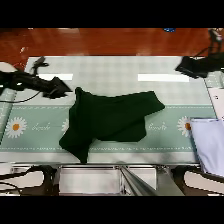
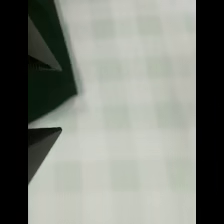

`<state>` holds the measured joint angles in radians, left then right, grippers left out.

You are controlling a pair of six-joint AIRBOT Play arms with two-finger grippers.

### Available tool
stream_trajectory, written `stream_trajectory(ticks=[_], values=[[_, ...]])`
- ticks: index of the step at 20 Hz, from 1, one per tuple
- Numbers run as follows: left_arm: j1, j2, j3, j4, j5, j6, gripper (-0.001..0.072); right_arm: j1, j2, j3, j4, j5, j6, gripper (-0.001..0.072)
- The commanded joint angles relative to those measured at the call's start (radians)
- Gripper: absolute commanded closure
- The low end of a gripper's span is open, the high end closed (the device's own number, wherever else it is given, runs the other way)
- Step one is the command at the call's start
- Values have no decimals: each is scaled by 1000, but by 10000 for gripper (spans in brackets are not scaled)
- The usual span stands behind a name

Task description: Fold the shirts.

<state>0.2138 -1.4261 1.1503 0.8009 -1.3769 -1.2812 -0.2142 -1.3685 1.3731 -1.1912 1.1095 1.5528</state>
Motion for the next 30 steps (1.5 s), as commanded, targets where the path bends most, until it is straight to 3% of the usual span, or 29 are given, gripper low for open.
stream_trajectory(ticks=[1, 4, 7, 8, 12, 18, 25, 26, 28, 30], values=[[165, 164, -158, 132, -73, -1, 198, -161, 64, -117, -24, 105, -38, 306], [307, 362, -485, 146, -28, 77, 198, -256, 144, -471, 42, 40, -72, 305], [428, 492, -731, 144, -22, 84, 198, -283, 226, -691, 222, -24, -225, 305], [433, 521, -752, 130, 5, 35, 198, -281, 247, -717, 245, -21, -251, 305], [427, 489, -758, 119, -31, 20, 198, -280, 271, -727, 348, -8, -311, 305], [409, 408, -767, 124, -36, -7, 198, -280, 271, -727, 373, 1, -321, 305], [159, 289, -773, 111, 72, -14, 200, -281, 271, -727, 369, 0, -321, 306], [127, 275, -773, 111, 93, -14, 229, -281, 271, -727, 369, -3, -321, 306], [90, 254, -772, 108, 130, -7, 676, -281, 271, -727, 357, -21, -320, 306], [86, 254, -766, 104, 135, 17, 683, -281, 265, -727, 318, -23, -311, 306]])
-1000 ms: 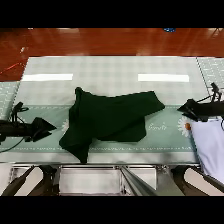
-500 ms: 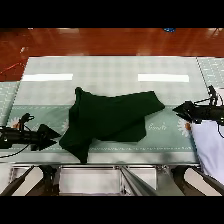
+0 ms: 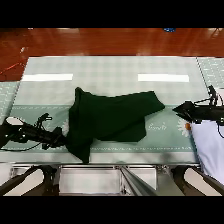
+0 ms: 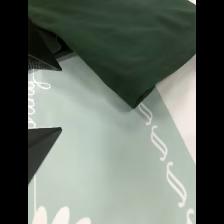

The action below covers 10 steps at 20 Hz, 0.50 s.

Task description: Fold the shirts.

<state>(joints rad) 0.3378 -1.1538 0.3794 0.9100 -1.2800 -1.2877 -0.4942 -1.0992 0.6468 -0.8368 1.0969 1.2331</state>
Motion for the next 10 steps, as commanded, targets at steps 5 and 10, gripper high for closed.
stream_trajectory(ticks=[5, 10], values=[[-37, -17, 7, -6, 40, 37, 683, 0, -111, 0, -25, -22, 44, 306], [-38, -18, 7, -5, 39, 38, 684, 8, -266, 51, 219, -37, -60, 306]])
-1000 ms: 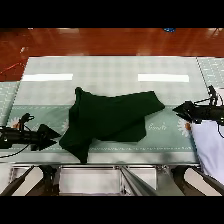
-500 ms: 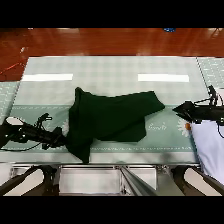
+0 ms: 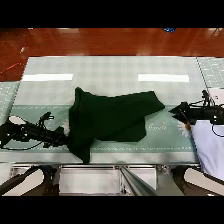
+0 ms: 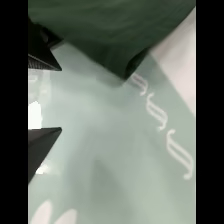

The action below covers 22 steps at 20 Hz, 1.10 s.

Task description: Fold the shirts.

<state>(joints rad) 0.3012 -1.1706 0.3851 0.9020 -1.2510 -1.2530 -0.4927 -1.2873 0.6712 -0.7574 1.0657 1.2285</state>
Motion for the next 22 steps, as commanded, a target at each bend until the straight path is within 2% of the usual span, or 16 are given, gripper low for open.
stream_trajectory(ticks=[1, 4, 6, 8, 9, 10, 11, 14, 16, 19, 22], values=[[-1, -2, 1, 3, 10, 3, 684, 32, -106, 54, 146, -17, -56, 306], [-2, -1, 1, 2, 10, 3, 684, 158, -212, 158, 111, -33, 0, 306], [-1, -1, 1, 2, 10, 3, 684, 229, -288, 228, 92, -50, 77, 306], [-2, -1, 1, 2, 11, 3, 684, 285, -343, 295, 93, -50, 99, 315], [-1, -1, 2, 2, 11, 3, 684, 309, -359, 325, 93, -51, 100, 398], [-1, -1, 2, 2, 12, 3, 684, 329, -364, 357, 93, -46, 89, 611], [0, 0, 9, 2, 17, 11, 684, 342, -362, 390, 93, -35, 63, 690], [0, 35, 106, -73, 13, 20, 684, 344, -321, 555, 77, 77, 54, 691], [0, 93, 248, -216, 2, 41, 684, 332, -249, 697, 23, 107, 91, 691], [0, 178, 557, -386, 22, 40, 685, 320, -136, 926, -59, 121, 137, 691], [0, 241, 894, -401, 104, 37, 684, 313, -21, 1107, -113, 125, 153, 691]])
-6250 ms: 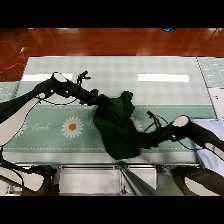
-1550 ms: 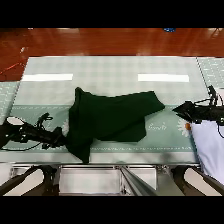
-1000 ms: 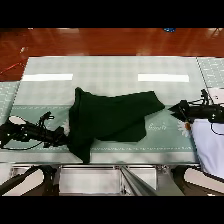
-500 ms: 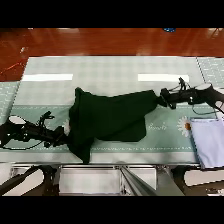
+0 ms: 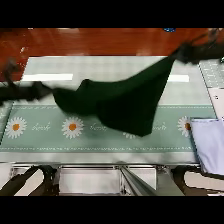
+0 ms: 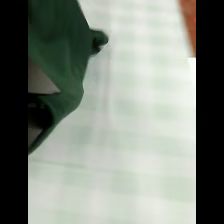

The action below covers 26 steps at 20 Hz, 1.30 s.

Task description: Fold the shirts.

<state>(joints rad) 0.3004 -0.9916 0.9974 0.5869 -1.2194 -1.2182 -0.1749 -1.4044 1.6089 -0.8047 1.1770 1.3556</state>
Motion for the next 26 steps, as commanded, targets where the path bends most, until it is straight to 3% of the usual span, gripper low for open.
stream_trajectory(ticks=[1, 6, 12, 15, 19, 22, 26], values=[[0, 79, 375, -86, 101, 2, 684, -5, 139, 210, -81, 14, 26, 691], [1, 141, 734, -34, 148, -11, 684, -5, 398, 280, -156, 36, 24, 690], [70, 308, 865, 342, 137, -108, 684, -5, 682, 280, -375, 128, 77, 690], [75, 411, 864, 536, 25, -137, 684, -5, 751, 279, -424, 252, 117, 690], [26, 486, 762, 634, -84, -303, 684, -5, 797, 198, -427, 371, 150, 690], [23, 487, 587, 622, -259, -324, 684, -5, 808, 28, -388, 398, 155, 690], [21, 441, 233, 515, -228, -309, 684, -5, 779, -313, -320, 280, 116, 691]])
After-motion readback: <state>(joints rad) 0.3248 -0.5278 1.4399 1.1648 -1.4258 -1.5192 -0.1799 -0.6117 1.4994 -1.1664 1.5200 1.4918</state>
